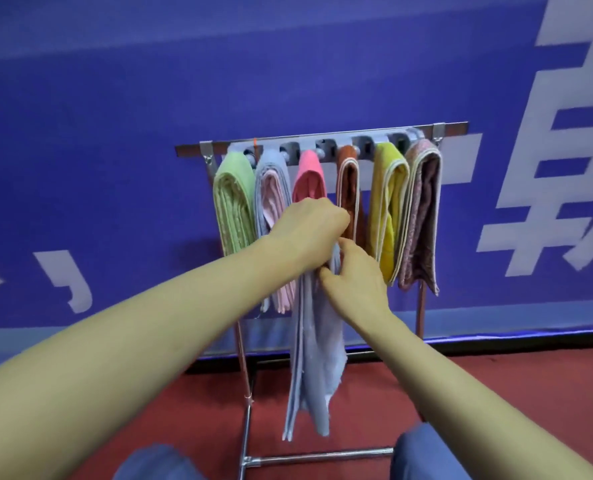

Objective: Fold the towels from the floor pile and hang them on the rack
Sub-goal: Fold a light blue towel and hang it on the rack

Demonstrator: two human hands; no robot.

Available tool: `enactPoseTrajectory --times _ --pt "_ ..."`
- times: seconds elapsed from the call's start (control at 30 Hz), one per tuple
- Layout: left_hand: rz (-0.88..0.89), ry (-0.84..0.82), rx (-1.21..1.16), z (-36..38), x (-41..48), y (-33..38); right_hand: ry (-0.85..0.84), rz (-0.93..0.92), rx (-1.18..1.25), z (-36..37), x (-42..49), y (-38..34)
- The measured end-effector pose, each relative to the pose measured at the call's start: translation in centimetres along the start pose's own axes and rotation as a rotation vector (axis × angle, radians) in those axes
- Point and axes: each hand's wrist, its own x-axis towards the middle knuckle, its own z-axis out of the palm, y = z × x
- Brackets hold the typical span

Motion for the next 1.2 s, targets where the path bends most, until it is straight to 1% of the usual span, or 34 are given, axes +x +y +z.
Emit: enactPoseTrajectory --times 0.07,0.17,0.27,0.33,0.4,0.47,0.53,0.6,0.67,0.73,0.83,0.9,0.97,1.03,1.13,1.2 --pt "-0.021 0.02 0.022 -1.6 0.9 -0.9 -0.012 -0.011 -0.125 0.1 1.5 -0.8" --pt "-0.082 0.011 0.022 -2.3 1.7 -2.6 0.006 -0.031 -0.188 -0.4 4.5 -1.9" --pt "-0.203 -0.066 0.016 -0.6 1.5 -5.3 0.109 -0.09 -0.218 -1.5 7.6 -2.9" --pt "-0.278 -0.074 -0.034 0.0 1.5 -7.0 0.104 -0.149 -0.294 -2.0 9.5 -3.9" --pt "-0.302 -0.023 -0.083 -0.1 2.3 -8.4 0.1 -0.199 -0.35 -2.3 11.4 -4.6" --pt "-0.31 0.048 -0.099 -0.6 3.6 -9.7 0.149 -0.235 -0.405 -2.9 13.3 -5.0" --pt "-0.328 0.105 -0.12 -1.0 5.2 -11.0 0.163 -0.276 -0.501 -3.7 15.3 -5.3" --pt "-0.362 0.131 -0.159 -1.1 7.2 -12.2 0.163 -0.306 -0.572 -4.3 17.4 -5.8" --pt "-0.416 0.153 -0.215 -1.2 9.5 -13.0 0.165 -0.295 -0.582 -4.7 19.6 -6.6" --pt "-0.445 0.167 -0.248 -0.9 11.6 -13.6 0.147 -0.258 -0.575 -4.6 21.4 -7.3" --pt "-0.467 0.131 -0.266 0.2 13.3 -13.4 0.064 -0.209 -0.578 -3.3 22.6 -7.2" --pt "-0.454 0.098 -0.24 1.0 13.6 -12.9 0.005 -0.22 -0.598 -1.8 22.8 -6.5" --pt "-0.419 0.097 -0.179 1.2 13.5 -12.2 -0.017 -0.241 -0.622 -0.8 23.1 -5.8" --pt "-0.395 0.15 -0.12 0.7 13.6 -12.2 0.041 -0.284 -0.646 -0.6 23.5 -5.5" --pt "-0.38 0.279 -0.053 -0.3 14.3 -12.8 0.204 -0.366 -0.704 -1.2 24.2 -5.4" --pt "-0.38 0.287 -0.024 -0.2 14.5 -13.0 0.246 -0.389 -0.752 -1.3 24.7 -5.3"
